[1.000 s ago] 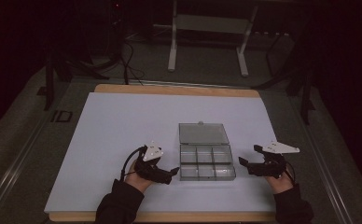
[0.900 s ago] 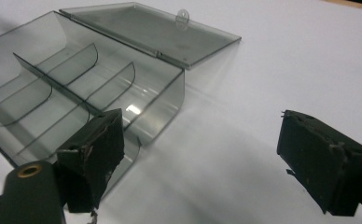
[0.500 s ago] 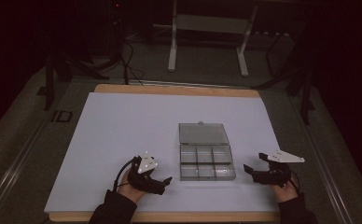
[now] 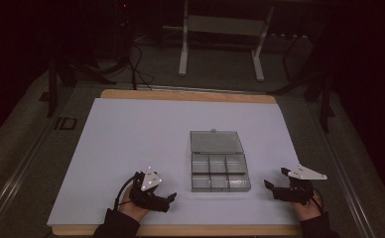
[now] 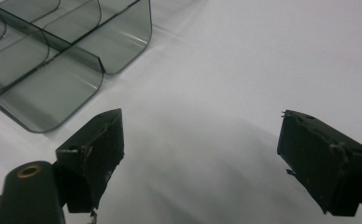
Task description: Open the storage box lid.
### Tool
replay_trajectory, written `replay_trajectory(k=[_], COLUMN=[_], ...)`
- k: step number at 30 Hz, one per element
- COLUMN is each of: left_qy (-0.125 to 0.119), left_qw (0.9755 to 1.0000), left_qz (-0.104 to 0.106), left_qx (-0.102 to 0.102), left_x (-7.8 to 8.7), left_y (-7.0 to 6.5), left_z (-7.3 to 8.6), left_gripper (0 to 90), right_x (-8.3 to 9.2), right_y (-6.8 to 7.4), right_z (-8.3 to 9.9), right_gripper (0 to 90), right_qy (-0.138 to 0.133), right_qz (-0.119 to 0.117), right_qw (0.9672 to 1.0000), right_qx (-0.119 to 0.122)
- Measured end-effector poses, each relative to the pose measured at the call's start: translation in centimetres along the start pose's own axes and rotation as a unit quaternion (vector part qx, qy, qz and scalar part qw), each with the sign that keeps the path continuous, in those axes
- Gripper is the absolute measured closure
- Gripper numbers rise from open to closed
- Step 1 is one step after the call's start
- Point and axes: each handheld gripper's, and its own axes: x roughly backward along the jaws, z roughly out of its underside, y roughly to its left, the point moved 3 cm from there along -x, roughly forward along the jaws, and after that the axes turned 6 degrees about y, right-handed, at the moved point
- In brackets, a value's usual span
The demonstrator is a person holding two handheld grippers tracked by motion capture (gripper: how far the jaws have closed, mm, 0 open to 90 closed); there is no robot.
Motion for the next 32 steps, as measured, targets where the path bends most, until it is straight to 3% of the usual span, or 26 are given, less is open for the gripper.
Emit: replay_trajectory(k=[8,15,22,32], left_qy=[-0.002,-0.018,-0.02,-0.032], left_qw=[0.9999,0.9993,0.9992,0.9987], left_qz=[-0.013,-0.033,-0.033,-0.039], left_qx=[0.0,-0.005,-0.002,-0.013], left_x=[0.3,0.5,0.6,0.7], left_y=[0.0,-0.2,-0.2,-0.5], left_z=[0.3,0.5,0.5,0.6], left_gripper=[2.2,2.2,2.2,2.2], right_x=[0.0,0.2,0.5,0.3], right_y=[-0.4,-0.2,-0.4,-0.4], right_z=[1.1,1.3,1.5,1.4], right_gripper=[14.5,14.6,14.5,14.6], right_qy=[0.005,-0.012,-0.026,-0.016], right_qz=[0.028,0.058,0.063,0.068], right_qw=[0.9996,0.9982,0.9976,0.9975], right_qx=[0.005,0.007,-0.005,-0.008])
